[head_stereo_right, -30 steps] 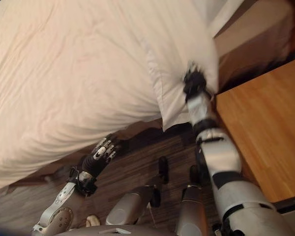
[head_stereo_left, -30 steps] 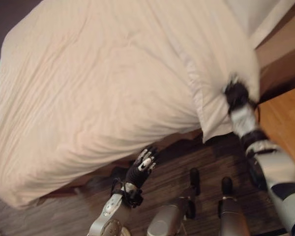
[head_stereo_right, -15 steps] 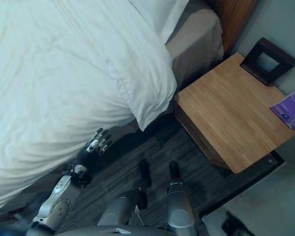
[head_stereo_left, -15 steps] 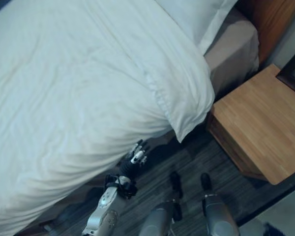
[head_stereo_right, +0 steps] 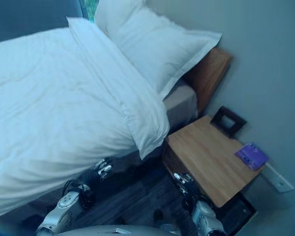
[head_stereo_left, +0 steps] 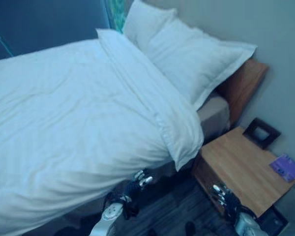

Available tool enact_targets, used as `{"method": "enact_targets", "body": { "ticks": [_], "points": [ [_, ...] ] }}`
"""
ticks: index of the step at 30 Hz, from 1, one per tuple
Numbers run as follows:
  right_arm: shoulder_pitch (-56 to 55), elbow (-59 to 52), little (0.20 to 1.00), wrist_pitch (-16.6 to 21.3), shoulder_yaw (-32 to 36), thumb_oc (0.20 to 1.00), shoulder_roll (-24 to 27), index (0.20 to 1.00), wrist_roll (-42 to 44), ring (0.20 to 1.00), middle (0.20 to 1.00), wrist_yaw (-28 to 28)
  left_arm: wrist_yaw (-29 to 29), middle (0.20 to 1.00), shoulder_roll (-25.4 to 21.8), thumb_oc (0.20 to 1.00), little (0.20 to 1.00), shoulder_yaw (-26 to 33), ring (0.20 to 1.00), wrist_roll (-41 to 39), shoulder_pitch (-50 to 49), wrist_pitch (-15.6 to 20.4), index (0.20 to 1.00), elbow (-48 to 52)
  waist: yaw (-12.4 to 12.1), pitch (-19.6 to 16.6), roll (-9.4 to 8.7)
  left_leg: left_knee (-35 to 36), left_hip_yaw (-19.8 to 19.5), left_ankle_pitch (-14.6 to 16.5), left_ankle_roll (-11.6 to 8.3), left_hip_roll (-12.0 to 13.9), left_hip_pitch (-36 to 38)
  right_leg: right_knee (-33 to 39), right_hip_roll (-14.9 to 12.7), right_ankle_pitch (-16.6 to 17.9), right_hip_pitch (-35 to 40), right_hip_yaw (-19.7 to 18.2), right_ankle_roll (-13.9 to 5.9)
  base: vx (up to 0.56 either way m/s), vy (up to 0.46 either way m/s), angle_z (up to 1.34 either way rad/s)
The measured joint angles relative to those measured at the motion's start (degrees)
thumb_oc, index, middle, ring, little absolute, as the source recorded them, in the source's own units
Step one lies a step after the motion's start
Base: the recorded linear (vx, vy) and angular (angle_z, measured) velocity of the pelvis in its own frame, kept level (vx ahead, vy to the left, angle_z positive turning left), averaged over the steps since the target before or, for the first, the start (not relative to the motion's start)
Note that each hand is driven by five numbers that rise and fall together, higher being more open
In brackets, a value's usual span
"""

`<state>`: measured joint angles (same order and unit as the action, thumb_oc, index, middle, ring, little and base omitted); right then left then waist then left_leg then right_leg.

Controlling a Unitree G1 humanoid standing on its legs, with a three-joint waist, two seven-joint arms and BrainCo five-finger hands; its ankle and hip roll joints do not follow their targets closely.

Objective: Making the bed.

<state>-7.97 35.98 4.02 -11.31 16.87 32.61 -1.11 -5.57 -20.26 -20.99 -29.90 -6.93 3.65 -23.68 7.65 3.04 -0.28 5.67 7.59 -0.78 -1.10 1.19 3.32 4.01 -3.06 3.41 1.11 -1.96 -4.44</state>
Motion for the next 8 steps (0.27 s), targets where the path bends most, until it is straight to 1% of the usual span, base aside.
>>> {"method": "enact_targets", "body": {
  "ticks": [2, 6, 8],
  "points": [
    [-3.16, -1.87, 1.0, 0.55, 1.58, 1.0, 0.12, 1.0, -3.4, 1.0, 1.0, 1.33, 0.72, 1.0, 0.87, 1.0, 1.0, 0.1, 1.0, 1.33, -1.67, -0.04, 1.0, -0.08, 0.46, -0.87, 0.5, 0.01, 0.23, 0.21, 0.24, 0.01, 0.53, 0.27, 0.02, 0.11, 0.4, -0.29, -0.14, 0.02, 0.024, -0.1],
    [-5.57, -1.52, 1.0, 1.54, 2.53, 1.0, -0.06, 1.0, -3.58, 1.0, 1.0, 3.33, 1.99, 1.0, 4.27, 1.0, 1.0, 1.72, 1.0, 1.67, -4.04, -0.02, 1.0, -3.42, 0.47, -1.85, 1.68, 0.01, 1.14, 0.29, 0.43, 0.28, 0.45, 0.61, 0.27, 0.52, 0.4, -1.14, -0.19, 0.0, 0.026, -0.12],
    [-5.79, -1.51, 1.0, 1.55, 1.8, 1.0, 0.19, 1.0, -3.58, 1.0, 1.0, 3.39, 2.73, 1.0, 4.21, 1.0, 1.0, 1.25, 1.0, 4.12, -4.41, -0.18, 1.0, -4.81, 0.5, -2.02, 1.7, 0.01, 1.16, 0.26, 0.45, 0.41, 0.44, 0.83, 0.4, 0.69, 0.47, -1.17, -0.1, -0.01, 0.012, -0.02]
  ]
}}
